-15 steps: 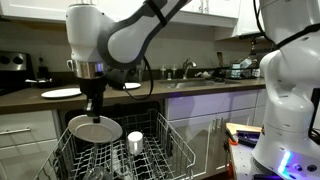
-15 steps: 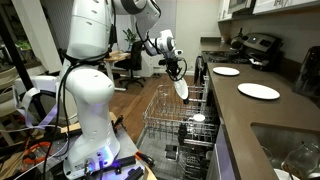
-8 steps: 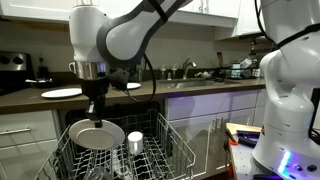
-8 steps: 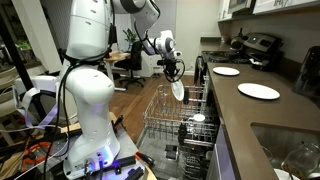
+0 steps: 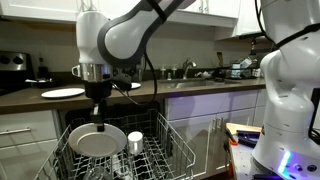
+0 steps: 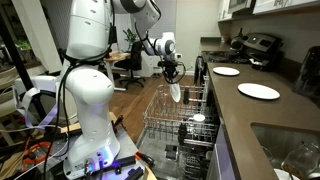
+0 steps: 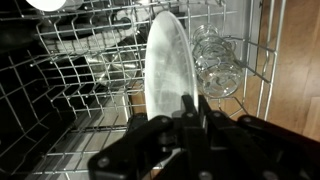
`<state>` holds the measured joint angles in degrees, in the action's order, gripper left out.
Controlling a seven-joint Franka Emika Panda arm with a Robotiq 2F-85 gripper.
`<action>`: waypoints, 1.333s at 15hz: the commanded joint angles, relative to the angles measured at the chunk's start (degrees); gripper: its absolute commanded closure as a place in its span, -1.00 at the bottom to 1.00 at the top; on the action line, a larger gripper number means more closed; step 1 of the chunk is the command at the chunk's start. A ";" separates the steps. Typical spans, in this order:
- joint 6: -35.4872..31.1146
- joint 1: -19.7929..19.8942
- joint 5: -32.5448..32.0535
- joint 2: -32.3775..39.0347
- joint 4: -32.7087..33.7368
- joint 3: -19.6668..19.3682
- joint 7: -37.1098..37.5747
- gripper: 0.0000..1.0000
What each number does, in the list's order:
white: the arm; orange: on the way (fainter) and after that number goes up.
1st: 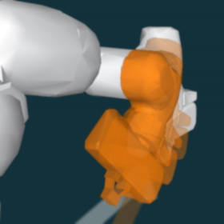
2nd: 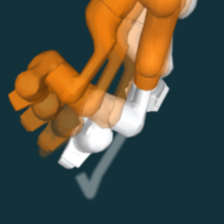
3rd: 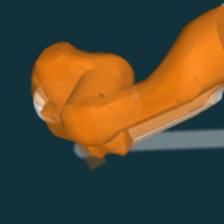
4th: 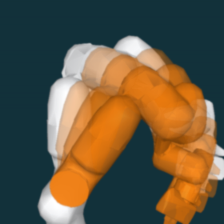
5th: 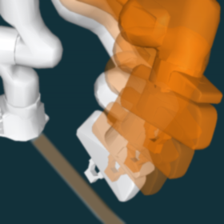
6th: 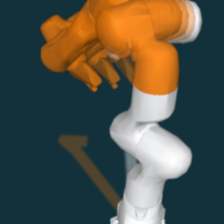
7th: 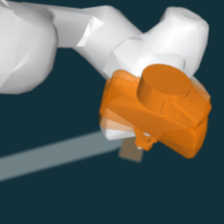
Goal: Pick the middle plate on the counter and put it in the dishwasher
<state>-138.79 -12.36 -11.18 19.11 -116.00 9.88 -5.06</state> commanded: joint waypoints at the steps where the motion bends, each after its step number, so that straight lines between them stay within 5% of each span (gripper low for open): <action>1: -1.95 2.63 1.63 -0.68 -1.75 0.55 -7.19 0.87; 11: -5.76 8.80 9.74 2.43 -0.72 3.35 -22.21 0.86; 20: -4.66 7.61 7.87 2.35 -0.74 2.41 -19.45 0.86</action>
<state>-143.62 -4.62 -3.36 21.45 -116.88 12.38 -24.53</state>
